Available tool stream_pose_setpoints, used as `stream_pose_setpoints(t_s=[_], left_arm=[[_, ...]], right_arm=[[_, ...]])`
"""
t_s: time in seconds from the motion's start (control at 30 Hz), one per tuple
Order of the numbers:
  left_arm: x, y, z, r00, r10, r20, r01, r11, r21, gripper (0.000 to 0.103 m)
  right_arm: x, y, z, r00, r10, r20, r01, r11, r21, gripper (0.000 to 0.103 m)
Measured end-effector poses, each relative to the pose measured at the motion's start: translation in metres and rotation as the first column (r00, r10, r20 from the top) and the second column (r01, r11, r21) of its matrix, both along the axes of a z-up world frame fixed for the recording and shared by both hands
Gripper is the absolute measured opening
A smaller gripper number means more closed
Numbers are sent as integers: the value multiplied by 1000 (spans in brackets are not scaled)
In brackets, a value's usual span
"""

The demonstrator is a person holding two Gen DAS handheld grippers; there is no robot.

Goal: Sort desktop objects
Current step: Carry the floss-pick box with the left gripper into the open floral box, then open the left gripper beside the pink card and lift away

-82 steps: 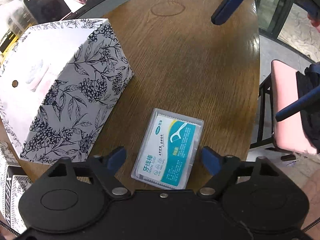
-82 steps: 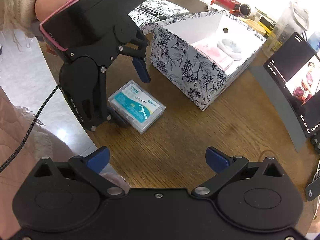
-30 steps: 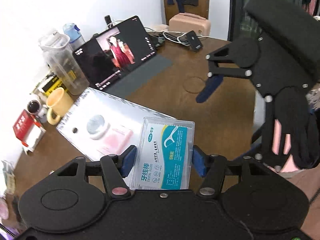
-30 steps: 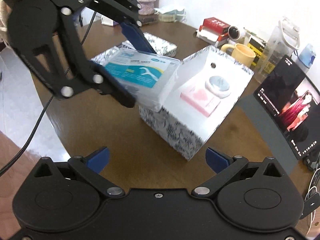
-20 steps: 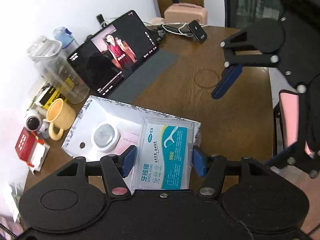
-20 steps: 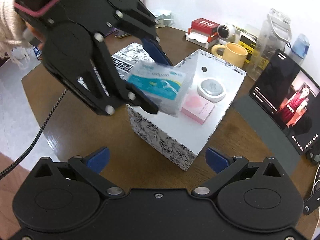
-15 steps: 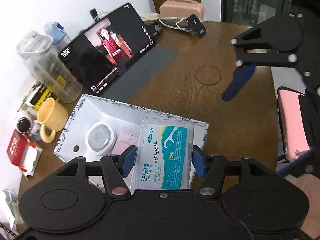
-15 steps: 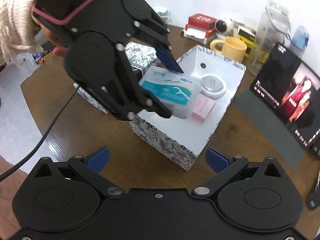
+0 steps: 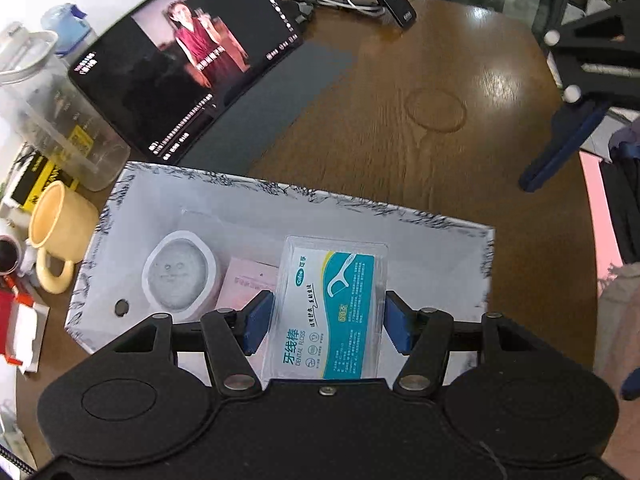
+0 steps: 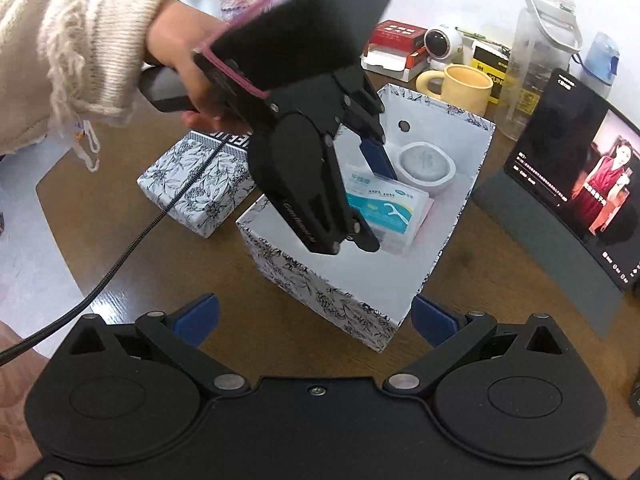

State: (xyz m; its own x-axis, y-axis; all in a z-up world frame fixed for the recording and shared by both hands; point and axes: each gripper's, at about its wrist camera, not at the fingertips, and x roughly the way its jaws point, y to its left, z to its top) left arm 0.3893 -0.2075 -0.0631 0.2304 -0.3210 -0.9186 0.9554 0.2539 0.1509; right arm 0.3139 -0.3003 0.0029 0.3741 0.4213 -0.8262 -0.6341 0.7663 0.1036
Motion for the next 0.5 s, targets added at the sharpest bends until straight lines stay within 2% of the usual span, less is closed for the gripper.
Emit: stream_pose_setpoints(t_s=[0.2,0.5], left_arm=[[8,-8,-26,997,-31,-64,33,999,32,58],[18,-14,-51,994,-45,-99,52,997,65,58]], right_arm=[[4,-1,-9,1000,-12,-9,12,1000,2,103],[8,-3,-21,999,-18,-28,18,1000,5,103]])
